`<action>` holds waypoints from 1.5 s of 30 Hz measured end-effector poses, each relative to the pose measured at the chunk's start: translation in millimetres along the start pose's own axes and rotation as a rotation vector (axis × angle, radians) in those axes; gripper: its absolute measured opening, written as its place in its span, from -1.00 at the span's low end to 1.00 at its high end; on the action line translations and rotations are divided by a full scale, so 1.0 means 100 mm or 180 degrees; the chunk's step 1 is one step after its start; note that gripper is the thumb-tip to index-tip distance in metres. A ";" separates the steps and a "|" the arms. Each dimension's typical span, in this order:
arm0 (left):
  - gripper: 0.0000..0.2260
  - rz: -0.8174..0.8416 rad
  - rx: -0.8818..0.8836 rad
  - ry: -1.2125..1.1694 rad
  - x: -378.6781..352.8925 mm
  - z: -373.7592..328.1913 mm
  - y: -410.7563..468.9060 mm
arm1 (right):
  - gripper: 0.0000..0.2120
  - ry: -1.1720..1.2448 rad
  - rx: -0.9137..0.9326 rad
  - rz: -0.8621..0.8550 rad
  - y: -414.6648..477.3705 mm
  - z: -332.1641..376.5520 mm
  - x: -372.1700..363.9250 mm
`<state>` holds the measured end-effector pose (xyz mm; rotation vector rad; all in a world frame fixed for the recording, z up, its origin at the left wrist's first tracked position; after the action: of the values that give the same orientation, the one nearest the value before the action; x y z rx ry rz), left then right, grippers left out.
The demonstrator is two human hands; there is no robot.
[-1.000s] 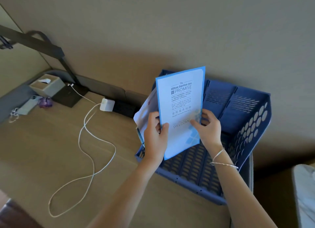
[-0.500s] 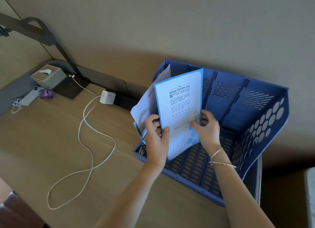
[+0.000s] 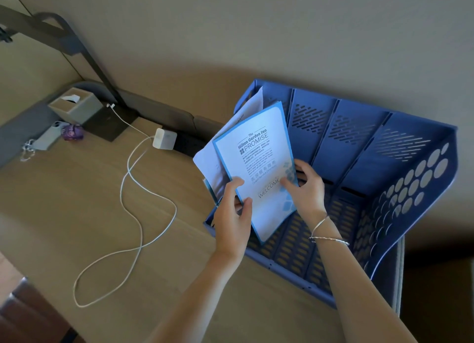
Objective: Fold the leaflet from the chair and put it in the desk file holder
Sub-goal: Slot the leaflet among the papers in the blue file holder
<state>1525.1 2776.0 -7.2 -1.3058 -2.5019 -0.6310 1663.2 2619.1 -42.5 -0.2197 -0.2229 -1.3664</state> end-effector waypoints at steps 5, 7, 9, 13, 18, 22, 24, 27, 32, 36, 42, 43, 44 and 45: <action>-0.61 0.0146 0.0120 -0.0090 0.03 0.10 -0.03 | -0.54 0.0132 0.0043 0.0082 0.06 0.00 -0.09; -0.60 0.0104 0.0123 0.0039 0.05 0.12 -0.02 | -0.53 0.0141 0.0086 0.0131 0.11 0.01 -0.13; -0.61 0.0076 0.0113 0.0084 0.06 0.13 -0.03 | -0.52 0.0128 0.0098 0.0201 0.15 0.01 -0.17; -0.64 0.0099 0.0239 -0.0025 0.02 0.20 -0.07 | -0.51 0.0062 0.0074 0.0379 0.19 -0.05 -0.26; -0.63 0.0010 0.0394 -0.0007 0.05 0.26 -0.08 | -0.51 -0.0078 0.0195 0.0475 0.22 -0.06 -0.33; -0.64 0.0011 0.0267 0.0105 0.05 0.22 -0.07 | -0.51 -0.0021 0.0173 0.0492 0.25 -0.07 -0.35; -0.67 -0.0017 0.0307 0.0123 0.06 0.24 -0.09 | -0.51 -0.0025 0.0171 0.0522 0.25 -0.07 -0.38; -0.67 -0.0058 0.0449 -0.0002 0.07 0.31 -0.11 | -0.51 -0.0002 0.0151 0.0574 0.24 -0.09 -0.42; -0.57 0.0057 0.0477 -0.0087 0.06 0.36 -0.12 | -0.42 0.0150 0.0071 0.0779 0.19 -0.13 -0.48; -0.47 0.0236 0.0428 0.0077 0.05 0.40 -0.16 | -0.23 0.0146 -0.0061 0.0986 0.17 -0.19 -0.49; -0.40 0.0230 0.0427 0.0135 0.07 0.45 -0.15 | -0.06 0.0006 -0.0041 0.1202 0.16 -0.22 -0.57; -0.40 0.0237 0.0450 0.0131 0.07 0.45 -0.15 | -0.05 -0.0001 -0.0032 0.1184 0.16 -0.21 -0.57; -0.40 0.0245 0.0460 0.0131 0.07 0.46 -0.14 | -0.05 0.0001 -0.0026 0.1170 0.16 -0.21 -0.58; -0.40 0.0259 0.0465 0.0131 0.07 0.46 -0.14 | -0.05 -0.0011 -0.0026 0.1162 0.16 -0.20 -0.59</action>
<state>1508.4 2796.0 -48.5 -1.3195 -2.3984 -0.4434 1668.6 2671.5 -78.9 -0.2559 -0.1702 -1.0051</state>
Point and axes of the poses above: each hand's wrist, its own y-axis towards the middle knuckle, its own x-axis out of the back of the hand, z = x × y, the point moved 7 cm from there along y, towards the middle knuckle, and after that the axes turned 5 degrees about z, right-handed, at the moved point
